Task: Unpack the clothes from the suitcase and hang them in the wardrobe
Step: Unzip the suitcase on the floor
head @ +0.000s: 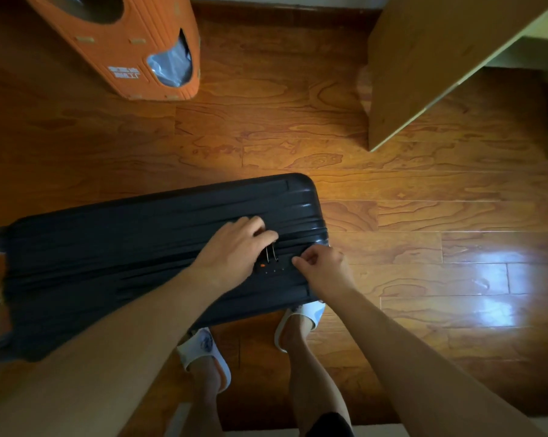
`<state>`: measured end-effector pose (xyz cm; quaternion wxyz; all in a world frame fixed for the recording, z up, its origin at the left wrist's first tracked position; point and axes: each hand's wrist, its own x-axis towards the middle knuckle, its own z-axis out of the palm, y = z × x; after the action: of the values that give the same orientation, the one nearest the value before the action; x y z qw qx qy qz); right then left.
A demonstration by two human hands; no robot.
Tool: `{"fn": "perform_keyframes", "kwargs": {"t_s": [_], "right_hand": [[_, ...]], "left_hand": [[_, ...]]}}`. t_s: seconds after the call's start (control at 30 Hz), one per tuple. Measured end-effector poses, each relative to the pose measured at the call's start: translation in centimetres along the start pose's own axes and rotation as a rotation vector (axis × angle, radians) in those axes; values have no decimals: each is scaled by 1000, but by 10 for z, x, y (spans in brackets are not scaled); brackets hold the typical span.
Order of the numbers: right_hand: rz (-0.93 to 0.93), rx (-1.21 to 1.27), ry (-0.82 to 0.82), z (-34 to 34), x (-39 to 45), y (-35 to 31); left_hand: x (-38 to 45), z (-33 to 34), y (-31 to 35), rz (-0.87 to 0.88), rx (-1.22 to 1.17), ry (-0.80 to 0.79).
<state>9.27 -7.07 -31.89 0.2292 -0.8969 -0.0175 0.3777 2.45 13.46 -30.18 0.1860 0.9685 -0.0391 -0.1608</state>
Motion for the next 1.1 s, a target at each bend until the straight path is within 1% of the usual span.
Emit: {"fn": "perform_keyframes", "kwargs": {"t_s": [0.07,0.13,0.2,0.27,0.33,0.43,0.5,0.57,0.6,0.63,0.73,0.77,0.83,0.9,0.97,1.03,1.1], "right_hand": [[-7,-14,-20,-1,7,2],[-1,-2,-50,-2,13,6],[14,24,-74,-3,14,7],[12,45,-70,-2,13,6],[20,66,-55,0,11,6],[39,103,-42,2,9,6],[45,118,-44,3,9,8],[45,130,-39,4,10,10],[43,138,-30,4,9,10],[42,144,-19,5,9,10],[45,181,-7,5,4,9],[51,197,-7,4,2,9],[62,225,-7,3,-1,8],[55,238,-11,0,-3,6],[31,237,1,0,-6,6],[-30,163,78,3,-11,6],[-178,76,198,15,-15,3]], "left_hand": [[5,-6,-9,63,27,-97],[6,-11,-12,23,-38,-132],[4,-14,-11,-27,-106,-131],[1,-14,-9,-19,-94,-127],[-1,-14,-7,28,-48,-119],[5,-10,-5,146,58,-113],[14,-8,-4,168,88,-118],[23,-9,-3,119,75,-114],[25,-10,-3,51,42,-103],[25,-10,-3,-56,-10,-83],[7,-3,0,-442,-222,48],[-4,0,3,-546,-303,65],[-24,7,10,-654,-416,52],[-40,14,16,-641,-448,8],[-51,22,19,-556,-410,-21],[-54,30,17,-473,-360,-9],[-55,37,10,-429,-326,55]]}}
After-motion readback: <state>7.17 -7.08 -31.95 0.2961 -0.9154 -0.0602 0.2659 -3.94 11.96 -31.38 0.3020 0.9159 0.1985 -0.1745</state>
